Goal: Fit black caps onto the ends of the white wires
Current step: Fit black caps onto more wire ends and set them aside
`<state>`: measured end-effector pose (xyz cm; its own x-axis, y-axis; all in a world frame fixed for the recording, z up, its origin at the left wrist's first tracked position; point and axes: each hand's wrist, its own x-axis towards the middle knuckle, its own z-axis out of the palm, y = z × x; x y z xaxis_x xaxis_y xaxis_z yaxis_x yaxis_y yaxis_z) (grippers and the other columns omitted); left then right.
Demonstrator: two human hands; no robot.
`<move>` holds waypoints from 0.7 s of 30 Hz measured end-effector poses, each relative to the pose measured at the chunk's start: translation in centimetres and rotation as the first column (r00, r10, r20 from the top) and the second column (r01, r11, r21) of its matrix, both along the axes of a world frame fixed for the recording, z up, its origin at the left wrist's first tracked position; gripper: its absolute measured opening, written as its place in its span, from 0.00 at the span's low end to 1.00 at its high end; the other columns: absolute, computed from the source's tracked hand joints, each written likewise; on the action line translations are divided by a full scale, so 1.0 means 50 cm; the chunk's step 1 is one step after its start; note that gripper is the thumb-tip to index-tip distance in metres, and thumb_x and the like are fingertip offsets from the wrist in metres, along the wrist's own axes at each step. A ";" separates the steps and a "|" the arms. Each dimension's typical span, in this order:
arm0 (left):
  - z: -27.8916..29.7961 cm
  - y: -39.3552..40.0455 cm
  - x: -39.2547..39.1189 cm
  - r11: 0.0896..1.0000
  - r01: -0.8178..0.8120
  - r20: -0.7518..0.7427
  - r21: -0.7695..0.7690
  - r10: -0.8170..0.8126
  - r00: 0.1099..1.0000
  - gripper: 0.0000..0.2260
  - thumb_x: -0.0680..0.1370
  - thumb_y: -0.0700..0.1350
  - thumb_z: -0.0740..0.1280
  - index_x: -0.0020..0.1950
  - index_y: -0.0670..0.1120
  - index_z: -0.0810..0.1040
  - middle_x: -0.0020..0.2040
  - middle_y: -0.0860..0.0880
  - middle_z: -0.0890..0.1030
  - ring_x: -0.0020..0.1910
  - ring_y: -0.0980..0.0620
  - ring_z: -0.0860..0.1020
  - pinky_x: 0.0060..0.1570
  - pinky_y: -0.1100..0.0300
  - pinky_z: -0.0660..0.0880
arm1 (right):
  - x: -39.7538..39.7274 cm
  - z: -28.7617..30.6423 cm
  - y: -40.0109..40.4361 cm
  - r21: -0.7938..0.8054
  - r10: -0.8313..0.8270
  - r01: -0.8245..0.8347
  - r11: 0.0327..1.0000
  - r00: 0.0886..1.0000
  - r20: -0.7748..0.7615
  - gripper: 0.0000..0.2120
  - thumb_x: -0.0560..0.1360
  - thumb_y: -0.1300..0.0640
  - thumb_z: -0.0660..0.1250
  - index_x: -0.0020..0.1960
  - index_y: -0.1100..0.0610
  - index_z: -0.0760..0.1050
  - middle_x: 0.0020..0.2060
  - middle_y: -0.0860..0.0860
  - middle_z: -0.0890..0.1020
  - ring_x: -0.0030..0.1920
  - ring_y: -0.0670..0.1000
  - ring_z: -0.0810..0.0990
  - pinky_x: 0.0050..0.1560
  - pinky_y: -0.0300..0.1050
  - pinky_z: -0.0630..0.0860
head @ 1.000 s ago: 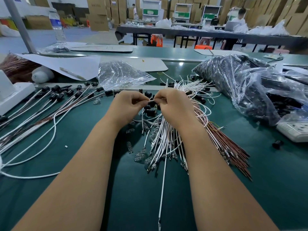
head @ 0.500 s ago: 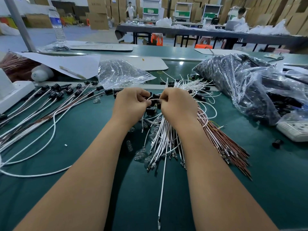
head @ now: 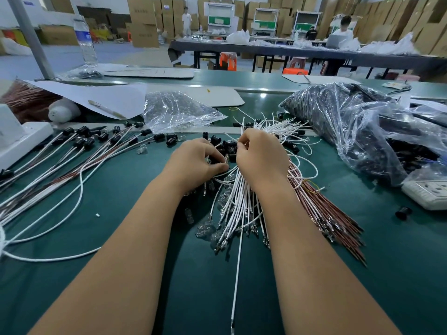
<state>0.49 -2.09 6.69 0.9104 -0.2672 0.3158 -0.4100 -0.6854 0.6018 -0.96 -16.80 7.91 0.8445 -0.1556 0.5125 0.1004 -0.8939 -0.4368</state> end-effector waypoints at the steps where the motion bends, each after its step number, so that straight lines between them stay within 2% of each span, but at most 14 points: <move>1: 0.000 0.005 0.001 0.999 0.035 -0.017 -0.002 -0.035 0.999 0.04 0.70 0.49 0.76 0.43 0.53 0.84 0.52 0.52 0.78 0.53 0.54 0.76 0.57 0.56 0.71 | 0.000 0.000 -0.001 0.013 0.002 -0.002 1.000 1.000 -0.004 0.06 0.77 0.59 0.62 0.47 0.55 0.78 0.40 0.50 0.79 0.42 0.53 0.75 0.37 0.44 0.67; 4: 0.000 0.008 -0.001 0.996 0.052 0.028 -0.067 -0.050 0.998 0.06 0.69 0.45 0.77 0.44 0.48 0.84 0.51 0.51 0.79 0.52 0.54 0.76 0.57 0.58 0.71 | -0.002 0.000 -0.002 0.051 0.008 -0.008 0.999 1.000 -0.001 0.06 0.77 0.60 0.61 0.46 0.55 0.77 0.40 0.50 0.79 0.42 0.54 0.76 0.37 0.44 0.69; 6: 0.004 0.002 -0.003 0.977 0.018 0.071 -0.214 -0.003 0.997 0.06 0.69 0.43 0.77 0.45 0.46 0.84 0.49 0.49 0.80 0.49 0.54 0.77 0.52 0.63 0.72 | 0.000 0.001 -0.002 0.077 0.013 -0.014 0.997 1.000 0.008 0.06 0.77 0.60 0.61 0.46 0.55 0.77 0.40 0.50 0.79 0.42 0.54 0.76 0.37 0.44 0.68; 9: 0.014 -0.005 -0.004 0.834 -0.048 -0.015 -0.550 0.047 0.999 0.06 0.70 0.38 0.76 0.45 0.45 0.82 0.42 0.46 0.83 0.42 0.52 0.80 0.47 0.60 0.78 | -0.001 0.003 0.002 0.143 0.062 -0.070 0.987 0.996 0.059 0.05 0.78 0.59 0.62 0.47 0.55 0.77 0.40 0.50 0.81 0.42 0.53 0.77 0.37 0.44 0.69; 11: 0.014 -0.005 0.001 0.737 -0.090 -0.067 -0.670 0.060 0.996 0.08 0.70 0.34 0.75 0.43 0.45 0.81 0.39 0.45 0.82 0.40 0.50 0.79 0.48 0.58 0.79 | -0.003 0.005 0.008 0.187 0.132 -0.155 0.970 0.983 0.128 0.04 0.77 0.59 0.64 0.46 0.55 0.78 0.39 0.49 0.81 0.41 0.52 0.79 0.39 0.46 0.75; 14: 0.007 0.002 0.008 0.681 -0.138 -0.098 -0.719 0.097 0.990 0.10 0.69 0.31 0.74 0.42 0.44 0.80 0.39 0.42 0.80 0.40 0.47 0.78 0.49 0.54 0.78 | -0.007 0.004 0.019 0.181 0.227 -0.259 0.949 0.957 0.181 0.03 0.76 0.59 0.66 0.45 0.55 0.78 0.37 0.48 0.81 0.39 0.50 0.79 0.40 0.50 0.79; 16: 0.003 0.006 0.011 0.670 -0.151 -0.093 -0.727 0.122 0.988 0.11 0.69 0.30 0.73 0.41 0.46 0.81 0.38 0.44 0.81 0.38 0.50 0.79 0.46 0.56 0.79 | -0.009 0.002 0.023 0.164 0.272 -0.299 0.940 0.947 0.173 0.03 0.75 0.60 0.66 0.44 0.54 0.78 0.36 0.47 0.80 0.38 0.50 0.79 0.39 0.50 0.79; 19: 0.000 0.007 0.014 0.697 -0.161 -0.073 -0.699 0.154 0.985 0.13 0.70 0.30 0.72 0.40 0.49 0.81 0.36 0.47 0.83 0.35 0.55 0.81 0.41 0.63 0.77 | -0.010 -0.001 0.025 0.133 0.305 -0.326 0.936 0.939 0.159 0.03 0.73 0.60 0.66 0.43 0.54 0.78 0.34 0.47 0.78 0.36 0.50 0.78 0.38 0.50 0.79; 21: -0.002 0.008 0.014 0.716 -0.156 -0.068 -0.681 0.151 0.986 0.12 0.70 0.30 0.72 0.42 0.48 0.82 0.38 0.44 0.83 0.37 0.51 0.81 0.42 0.57 0.79 | -0.011 0.000 0.025 0.121 0.316 -0.336 0.934 0.936 0.156 0.03 0.73 0.60 0.66 0.43 0.55 0.79 0.33 0.46 0.78 0.36 0.51 0.78 0.38 0.50 0.78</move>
<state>1.21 -1.69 6.61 0.9225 0.1611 0.3508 -0.3301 -0.1420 0.9332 -1.52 -15.55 7.89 0.7874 0.0369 0.6154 0.4412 -0.7308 -0.5208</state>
